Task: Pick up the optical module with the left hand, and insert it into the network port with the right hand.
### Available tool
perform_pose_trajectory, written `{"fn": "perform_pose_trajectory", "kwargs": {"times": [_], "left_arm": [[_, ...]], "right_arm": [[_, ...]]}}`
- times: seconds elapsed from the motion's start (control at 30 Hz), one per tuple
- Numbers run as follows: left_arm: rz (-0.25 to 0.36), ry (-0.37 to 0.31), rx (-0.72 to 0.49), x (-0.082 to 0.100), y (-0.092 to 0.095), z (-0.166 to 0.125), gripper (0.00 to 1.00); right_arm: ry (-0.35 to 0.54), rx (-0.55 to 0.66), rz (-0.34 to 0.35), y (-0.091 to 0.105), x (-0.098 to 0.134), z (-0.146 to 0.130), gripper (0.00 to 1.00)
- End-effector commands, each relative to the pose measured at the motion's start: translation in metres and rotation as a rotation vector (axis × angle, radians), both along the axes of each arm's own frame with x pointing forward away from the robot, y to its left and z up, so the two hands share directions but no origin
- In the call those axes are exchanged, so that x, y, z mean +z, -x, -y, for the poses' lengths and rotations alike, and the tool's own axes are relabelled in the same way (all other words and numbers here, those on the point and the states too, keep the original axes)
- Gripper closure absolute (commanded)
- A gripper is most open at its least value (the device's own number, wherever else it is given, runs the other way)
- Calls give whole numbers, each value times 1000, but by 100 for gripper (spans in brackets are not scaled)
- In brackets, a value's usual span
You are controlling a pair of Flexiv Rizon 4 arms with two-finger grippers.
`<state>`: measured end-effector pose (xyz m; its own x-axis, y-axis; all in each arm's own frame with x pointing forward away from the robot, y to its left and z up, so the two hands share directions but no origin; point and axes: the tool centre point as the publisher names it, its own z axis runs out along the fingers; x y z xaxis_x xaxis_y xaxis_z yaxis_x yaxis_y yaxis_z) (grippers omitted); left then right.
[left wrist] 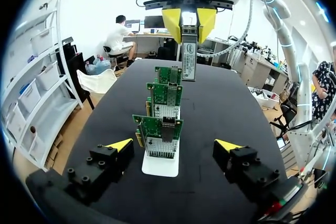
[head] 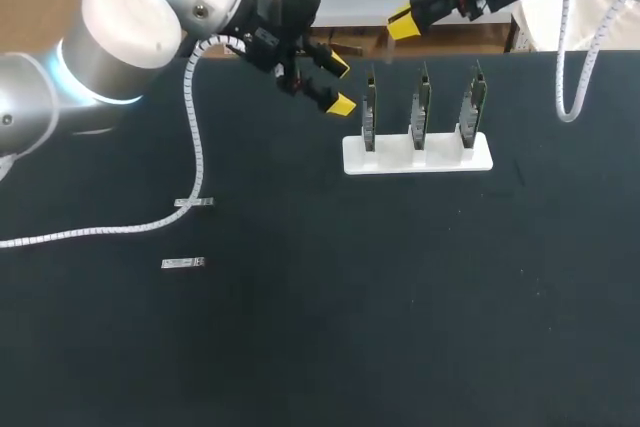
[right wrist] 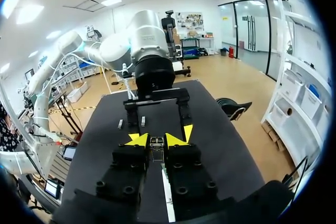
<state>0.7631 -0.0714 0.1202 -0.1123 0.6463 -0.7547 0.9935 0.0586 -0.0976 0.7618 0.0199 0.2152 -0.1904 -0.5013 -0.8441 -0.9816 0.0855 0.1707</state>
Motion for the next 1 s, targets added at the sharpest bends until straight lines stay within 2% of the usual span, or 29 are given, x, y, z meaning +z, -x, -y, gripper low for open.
{"fn": "perform_pose_trajectory", "kwargs": {"times": [0.03,1.0], "left_arm": [[-3,-4,-2,0,-2,1,0],[-3,-4,-2,0,-2,1,0]], "right_arm": [[-11,14,2,2,2,1,100],[7,99,4,-2,-18,-19,100]]}}
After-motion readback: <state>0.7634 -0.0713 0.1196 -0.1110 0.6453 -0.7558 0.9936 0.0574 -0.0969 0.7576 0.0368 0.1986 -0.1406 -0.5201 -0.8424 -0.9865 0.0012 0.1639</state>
